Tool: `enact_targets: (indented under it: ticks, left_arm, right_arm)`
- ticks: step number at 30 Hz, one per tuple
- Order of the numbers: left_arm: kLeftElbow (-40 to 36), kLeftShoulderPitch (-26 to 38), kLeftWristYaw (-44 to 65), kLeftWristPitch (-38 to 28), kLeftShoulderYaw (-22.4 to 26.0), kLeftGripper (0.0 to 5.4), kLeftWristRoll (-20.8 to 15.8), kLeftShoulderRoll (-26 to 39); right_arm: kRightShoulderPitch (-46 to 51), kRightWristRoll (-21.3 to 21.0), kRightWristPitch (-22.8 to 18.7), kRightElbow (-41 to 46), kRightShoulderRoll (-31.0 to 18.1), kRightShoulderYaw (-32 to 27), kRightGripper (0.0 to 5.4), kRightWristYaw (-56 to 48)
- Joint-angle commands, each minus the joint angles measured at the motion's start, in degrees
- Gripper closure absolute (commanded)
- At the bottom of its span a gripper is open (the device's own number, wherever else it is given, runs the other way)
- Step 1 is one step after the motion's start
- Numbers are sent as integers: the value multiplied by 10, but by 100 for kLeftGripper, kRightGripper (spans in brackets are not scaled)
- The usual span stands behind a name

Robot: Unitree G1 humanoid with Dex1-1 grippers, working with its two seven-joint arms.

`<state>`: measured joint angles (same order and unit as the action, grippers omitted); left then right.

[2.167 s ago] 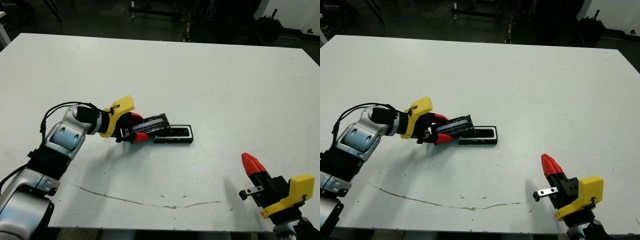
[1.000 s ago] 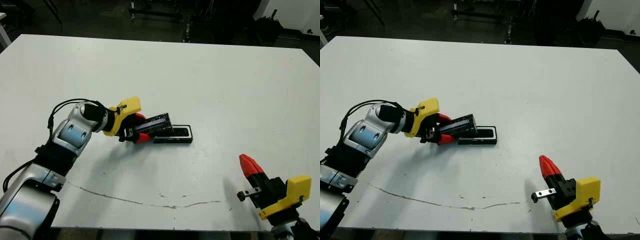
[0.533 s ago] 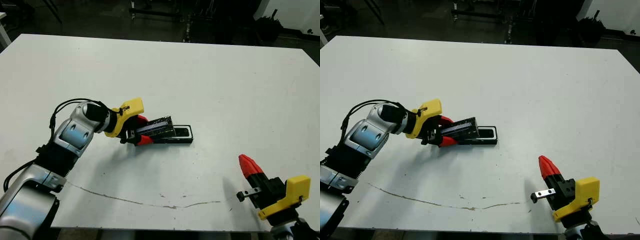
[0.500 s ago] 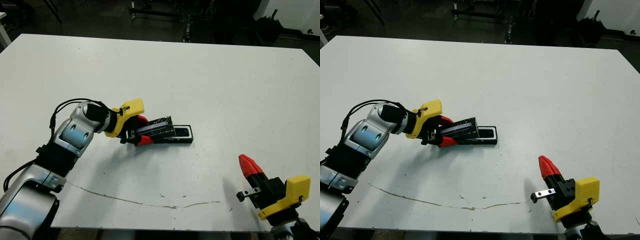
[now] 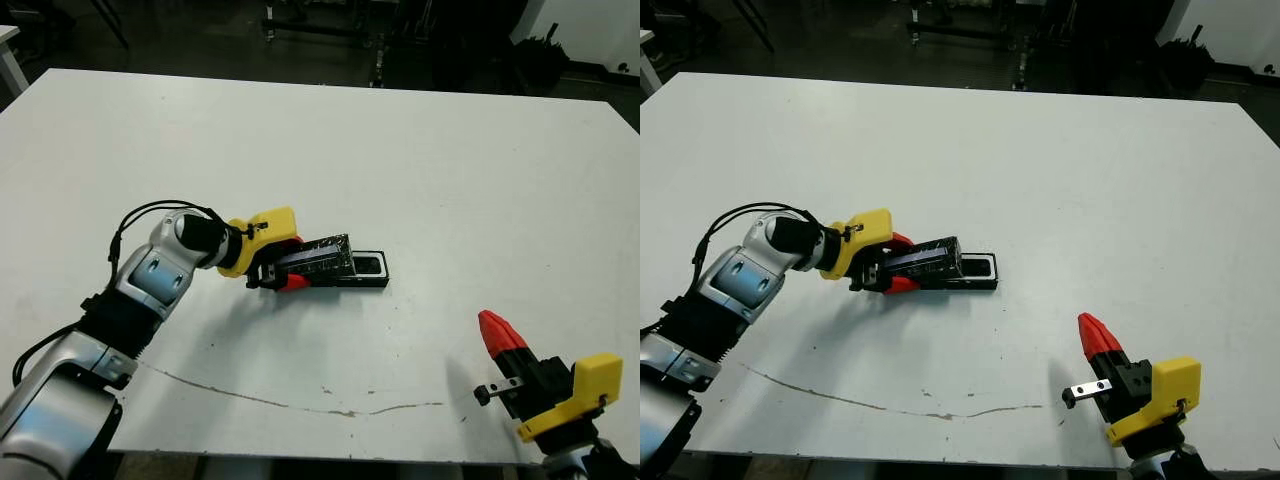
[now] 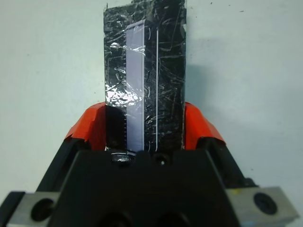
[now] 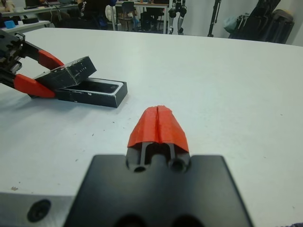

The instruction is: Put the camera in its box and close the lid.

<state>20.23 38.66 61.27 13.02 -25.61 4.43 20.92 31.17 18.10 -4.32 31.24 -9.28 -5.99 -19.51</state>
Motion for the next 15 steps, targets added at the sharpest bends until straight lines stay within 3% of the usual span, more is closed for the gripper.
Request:
enact_targets:
  ticks: [1,5,15]
  left_arm:
    - [22,-14,2,24,-40,229,13,-42]
    - [29,1,9,102,-44,229,3,-72]
    - [74,47,17,150,-58,229,6,-126]
  right_arm:
    - [4,1,5,-3,-2,-1,540,1]
    - [6,-2,9,-3,-2,0,540,2]
    - [9,-3,7,0,0,4,540,6]
